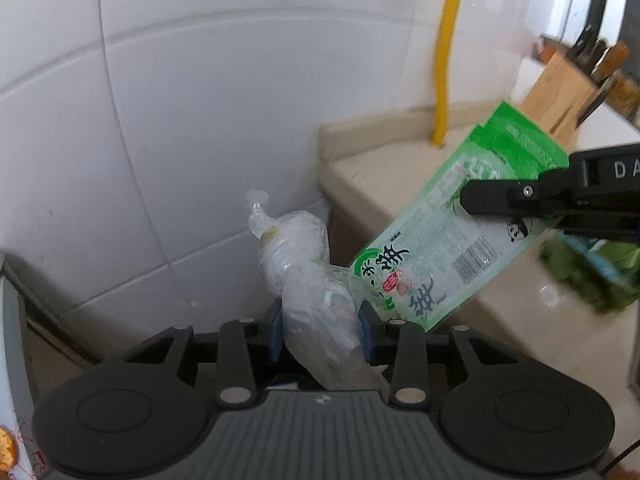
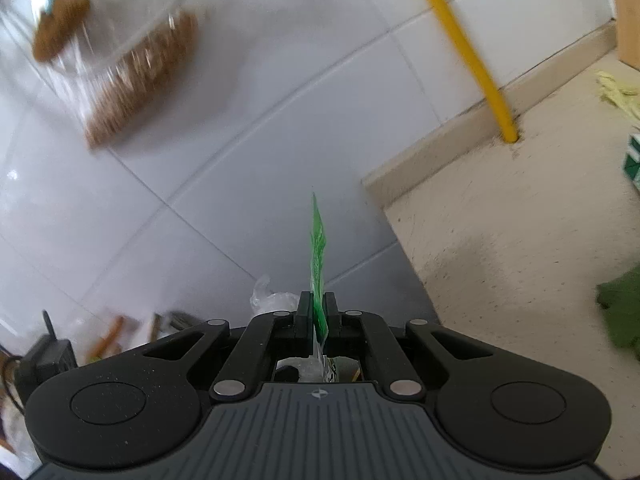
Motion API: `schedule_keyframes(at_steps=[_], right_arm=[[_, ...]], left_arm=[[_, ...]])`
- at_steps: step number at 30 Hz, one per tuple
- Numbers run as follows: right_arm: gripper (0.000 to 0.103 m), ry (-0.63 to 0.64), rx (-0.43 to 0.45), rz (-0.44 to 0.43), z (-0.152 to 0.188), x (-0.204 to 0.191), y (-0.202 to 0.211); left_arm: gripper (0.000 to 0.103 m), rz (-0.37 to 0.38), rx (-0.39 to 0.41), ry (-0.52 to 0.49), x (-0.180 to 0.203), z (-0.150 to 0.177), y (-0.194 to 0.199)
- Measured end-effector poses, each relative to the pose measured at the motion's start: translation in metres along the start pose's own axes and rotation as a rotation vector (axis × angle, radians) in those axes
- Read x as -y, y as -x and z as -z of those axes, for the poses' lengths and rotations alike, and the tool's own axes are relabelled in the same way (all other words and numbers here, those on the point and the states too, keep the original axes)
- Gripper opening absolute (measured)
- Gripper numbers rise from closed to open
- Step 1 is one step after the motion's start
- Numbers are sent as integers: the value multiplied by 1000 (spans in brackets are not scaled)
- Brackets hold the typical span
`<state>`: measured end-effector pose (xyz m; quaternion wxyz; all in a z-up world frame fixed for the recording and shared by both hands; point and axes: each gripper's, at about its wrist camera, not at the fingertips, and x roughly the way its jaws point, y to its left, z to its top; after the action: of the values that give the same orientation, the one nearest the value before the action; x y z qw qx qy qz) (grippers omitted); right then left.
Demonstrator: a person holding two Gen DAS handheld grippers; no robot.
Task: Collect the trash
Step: 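Carry both bags over the trash bin and release them, then move both open tools back toward the remaining pile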
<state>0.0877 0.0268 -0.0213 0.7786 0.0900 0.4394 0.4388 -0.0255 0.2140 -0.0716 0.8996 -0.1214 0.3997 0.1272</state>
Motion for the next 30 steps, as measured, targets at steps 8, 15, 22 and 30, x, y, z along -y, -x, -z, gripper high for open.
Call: schedule_keyframes(at_steps=[8,15,22,30], right_arm=[[21,20,-131,40,12,-2,-63],[23,-12,-172,53,19,4,-80],[32,-57,-127,44,18,17,-46],[46,-88,-21,96,31,33,23]], left_arm=[[41,-59,-127,43,-20,9,-44],[48,-73,-195,54,-25,12,-69],[53,-68,-194,44,-23,11,-71],[53,-22,-185,18,-12,12,-64]])
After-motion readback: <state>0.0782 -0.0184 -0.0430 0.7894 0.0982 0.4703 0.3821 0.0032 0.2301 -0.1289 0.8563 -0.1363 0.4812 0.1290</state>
